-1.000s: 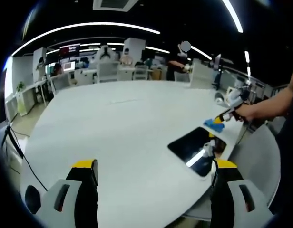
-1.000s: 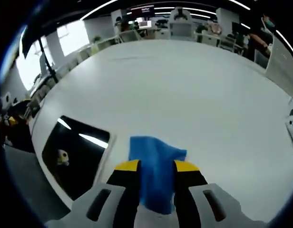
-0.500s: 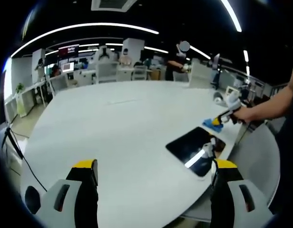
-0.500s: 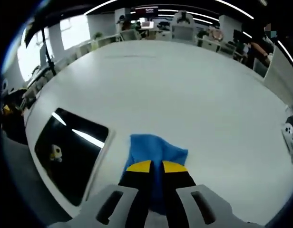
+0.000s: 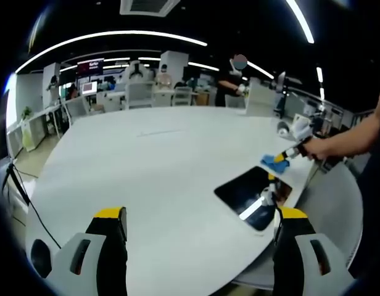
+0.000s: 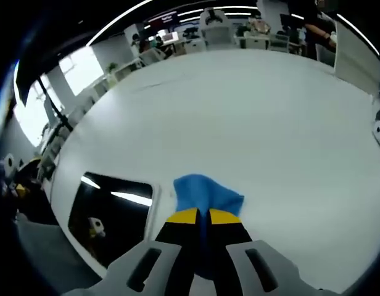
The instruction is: Wipe the mirror surface with the cleaning cloth until all visible marks leave the cleaned area.
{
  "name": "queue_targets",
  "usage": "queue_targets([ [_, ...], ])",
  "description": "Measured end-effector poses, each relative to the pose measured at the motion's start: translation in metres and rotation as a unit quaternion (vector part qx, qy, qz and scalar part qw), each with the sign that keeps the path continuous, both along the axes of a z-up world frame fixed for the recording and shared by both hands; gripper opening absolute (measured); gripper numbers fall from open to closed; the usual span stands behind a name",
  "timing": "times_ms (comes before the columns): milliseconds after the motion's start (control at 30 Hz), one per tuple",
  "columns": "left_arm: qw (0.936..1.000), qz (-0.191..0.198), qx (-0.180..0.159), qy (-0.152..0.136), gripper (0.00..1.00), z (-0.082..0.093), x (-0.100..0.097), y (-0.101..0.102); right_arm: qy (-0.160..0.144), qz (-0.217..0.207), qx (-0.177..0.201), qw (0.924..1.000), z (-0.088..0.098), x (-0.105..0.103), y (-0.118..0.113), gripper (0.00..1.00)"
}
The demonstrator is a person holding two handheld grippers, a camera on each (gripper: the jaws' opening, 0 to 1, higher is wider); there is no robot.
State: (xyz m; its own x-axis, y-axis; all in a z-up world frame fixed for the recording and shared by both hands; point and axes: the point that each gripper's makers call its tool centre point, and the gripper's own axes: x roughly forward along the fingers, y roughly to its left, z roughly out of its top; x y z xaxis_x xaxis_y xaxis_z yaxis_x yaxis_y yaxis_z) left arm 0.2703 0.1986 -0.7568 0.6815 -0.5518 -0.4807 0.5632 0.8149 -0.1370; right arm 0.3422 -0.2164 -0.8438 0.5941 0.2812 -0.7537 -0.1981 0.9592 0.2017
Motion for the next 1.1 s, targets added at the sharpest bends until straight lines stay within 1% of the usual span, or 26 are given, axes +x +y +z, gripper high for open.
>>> queue_targets([
  [100, 1.0000, -0.002, -0.004, 0.001, 1.00, 0.000, 0.000, -0.001, -0.009, 0.001, 0.007, 0.9999, 0.012, 0.002, 0.003, 0.00],
  [167, 1.0000, -0.002, -0.007, 0.000, 1.00, 0.000, 0.001, -0.002, -0.009, -0.004, 0.017, 0.9998, 0.017, 0.004, 0.003, 0.00],
  [233, 1.0000, -0.003, -0.007, 0.001, 1.00, -0.001, 0.001, -0.003, -0.008, -0.010, 0.026, 0.9996, 0.023, 0.005, 0.004, 0.00],
  [300, 1.0000, -0.005, -0.007, 0.002, 1.00, -0.001, 0.001, -0.004, -0.005, -0.020, 0.045, 0.9988, 0.028, 0.005, 0.007, 0.00],
  [367, 1.0000, -0.005, -0.007, 0.002, 1.00, -0.002, 0.002, -0.004, 0.000, -0.024, 0.056, 0.9982, 0.029, 0.004, 0.011, 0.00],
  [433, 1.0000, -0.005, -0.008, 0.001, 1.00, -0.001, 0.002, -0.004, 0.006, -0.027, 0.058, 0.9979, 0.029, 0.003, 0.014, 0.00],
  [533, 0.9999, -0.005, -0.009, 0.001, 1.00, -0.001, 0.004, -0.003, 0.020, -0.031, 0.074, 0.9965, 0.026, 0.002, 0.022, 0.00],
  [633, 0.9999, -0.005, -0.009, 0.001, 1.00, -0.002, 0.004, -0.002, 0.024, -0.028, 0.081, 0.9960, 0.026, 0.003, 0.032, 0.00],
  [800, 0.9999, -0.009, -0.007, 0.005, 1.00, -0.003, 0.003, 0.000, 0.036, -0.020, 0.080, 0.9960, 0.020, 0.006, 0.048, 0.00],
  [1000, 0.9999, -0.008, -0.004, 0.007, 1.00, -0.003, 0.004, 0.009, 0.052, -0.009, 0.077, 0.9957, 0.010, 0.012, 0.070, 0.00],
  [1100, 0.9999, -0.009, -0.002, 0.008, 1.00, -0.003, 0.005, 0.013, 0.062, -0.002, 0.063, 0.9961, 0.000, 0.013, 0.080, 0.00],
])
